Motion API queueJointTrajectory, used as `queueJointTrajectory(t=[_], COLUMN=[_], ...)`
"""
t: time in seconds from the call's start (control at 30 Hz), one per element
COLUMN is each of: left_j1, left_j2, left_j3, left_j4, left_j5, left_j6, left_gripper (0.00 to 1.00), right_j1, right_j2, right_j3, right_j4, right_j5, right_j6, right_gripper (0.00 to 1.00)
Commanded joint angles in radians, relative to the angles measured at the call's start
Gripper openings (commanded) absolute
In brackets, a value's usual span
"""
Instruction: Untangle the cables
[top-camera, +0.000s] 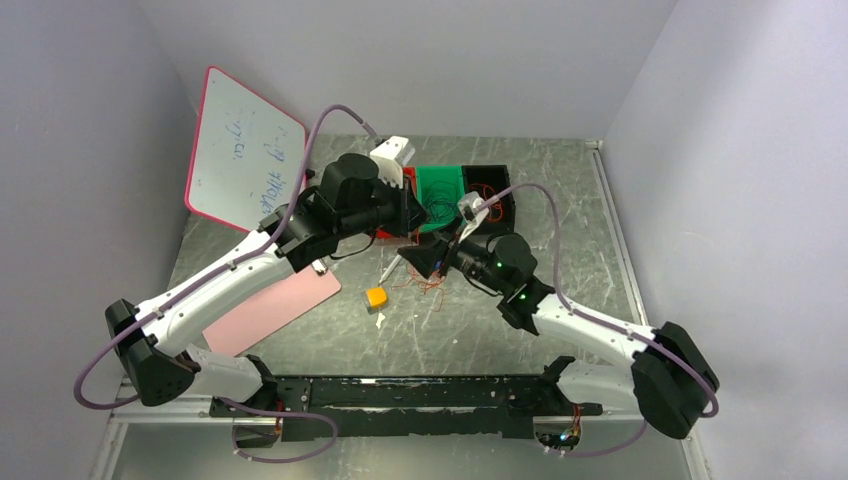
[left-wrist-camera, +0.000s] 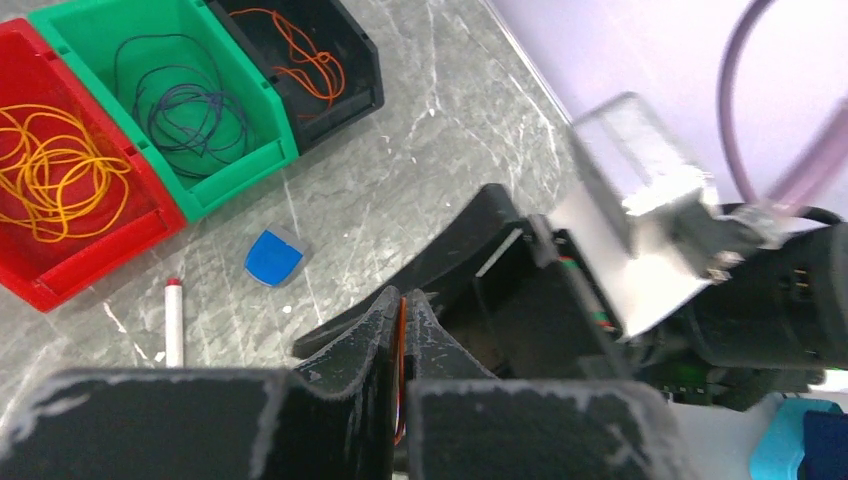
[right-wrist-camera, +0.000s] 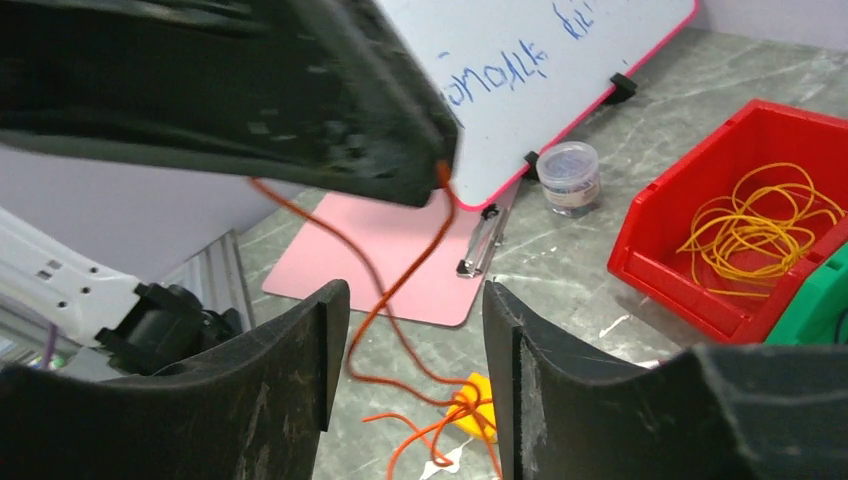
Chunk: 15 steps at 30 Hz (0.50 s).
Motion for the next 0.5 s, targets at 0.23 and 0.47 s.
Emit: queueJointTrajectory(t=[0.23,0.47], left_j1=[-0.005,-0.005], left_j2=[-0.041,-0.042], left_j3=[0.136,0.355], left_j4=[-0.06,-0.172], left_j5=[0.146,0.096], left_j6=[-0.011,0.028], left_gripper=[0.07,0.07], right_j1=[0.067,0.114], right_j2=[0.177,0.16], right_j3=[-0.001,-0.08], right_j4=[0.111,0.065], right_j5=[0.102,0.184], right_j6=[0.014,0.04], right_gripper=[0.26,0.15])
